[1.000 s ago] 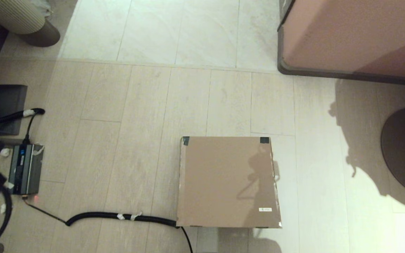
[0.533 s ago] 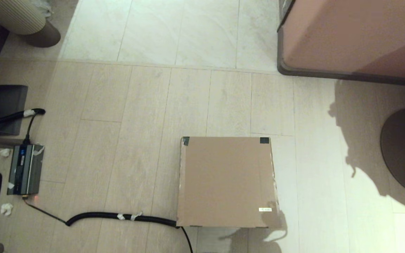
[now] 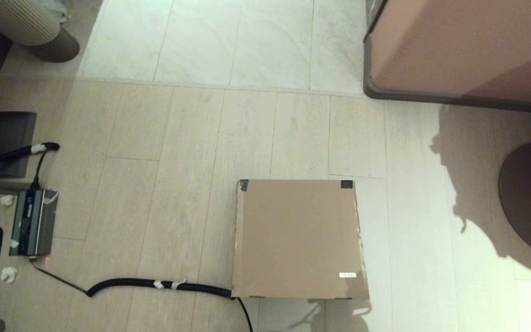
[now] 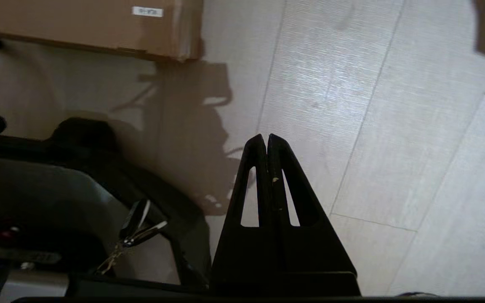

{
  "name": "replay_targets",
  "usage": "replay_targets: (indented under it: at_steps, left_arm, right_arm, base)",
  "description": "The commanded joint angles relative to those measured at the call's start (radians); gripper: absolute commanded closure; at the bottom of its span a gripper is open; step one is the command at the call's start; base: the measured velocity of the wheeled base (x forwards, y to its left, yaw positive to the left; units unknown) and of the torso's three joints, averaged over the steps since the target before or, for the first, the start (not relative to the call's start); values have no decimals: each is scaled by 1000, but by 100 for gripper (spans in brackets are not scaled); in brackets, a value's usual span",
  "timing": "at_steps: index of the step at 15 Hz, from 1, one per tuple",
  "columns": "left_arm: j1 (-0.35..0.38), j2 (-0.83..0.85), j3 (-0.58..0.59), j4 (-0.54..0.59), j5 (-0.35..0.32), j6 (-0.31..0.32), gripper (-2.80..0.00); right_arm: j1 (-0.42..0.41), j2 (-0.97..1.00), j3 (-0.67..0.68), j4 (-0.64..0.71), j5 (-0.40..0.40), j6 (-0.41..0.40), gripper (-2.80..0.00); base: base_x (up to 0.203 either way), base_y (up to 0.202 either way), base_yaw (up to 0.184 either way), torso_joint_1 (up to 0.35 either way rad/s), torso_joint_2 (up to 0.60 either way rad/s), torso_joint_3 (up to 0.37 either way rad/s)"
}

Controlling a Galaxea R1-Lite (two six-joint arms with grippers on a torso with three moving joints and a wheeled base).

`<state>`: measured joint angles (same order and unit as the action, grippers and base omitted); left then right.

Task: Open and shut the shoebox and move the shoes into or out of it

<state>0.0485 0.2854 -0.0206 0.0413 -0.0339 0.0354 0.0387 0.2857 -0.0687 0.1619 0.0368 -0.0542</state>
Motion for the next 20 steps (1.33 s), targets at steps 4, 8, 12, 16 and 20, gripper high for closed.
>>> replay_targets:
  at_steps: [4, 8, 12, 16, 20]
  left_arm:
    - [-55, -237, 3, -1, 14, -3, 0]
    - [-52, -285, 28, -70, 32, -24, 0]
    - [-52, -285, 18, -42, 11, -44, 0]
    - [-52, -285, 18, -43, 17, -60, 0]
    - [-52, -285, 19, -44, 34, -88, 0]
  right_arm:
    - [-6, -168, -16, 48, -51, 65, 0]
    - [-42, -283, -57, 156, -66, 96, 0]
    - [-42, -283, -54, 146, -84, 166, 0]
    - [-43, -283, -56, 146, -87, 163, 0]
    - [-43, -284, -57, 146, -82, 170, 0]
  base:
    - [0, 0, 0, 0, 0, 0]
    - [0, 0, 0, 0, 0, 0]
    - [0, 0, 0, 0, 0, 0]
    - [0, 0, 0, 0, 0, 0]
    - [0, 0, 0, 0, 0, 0]
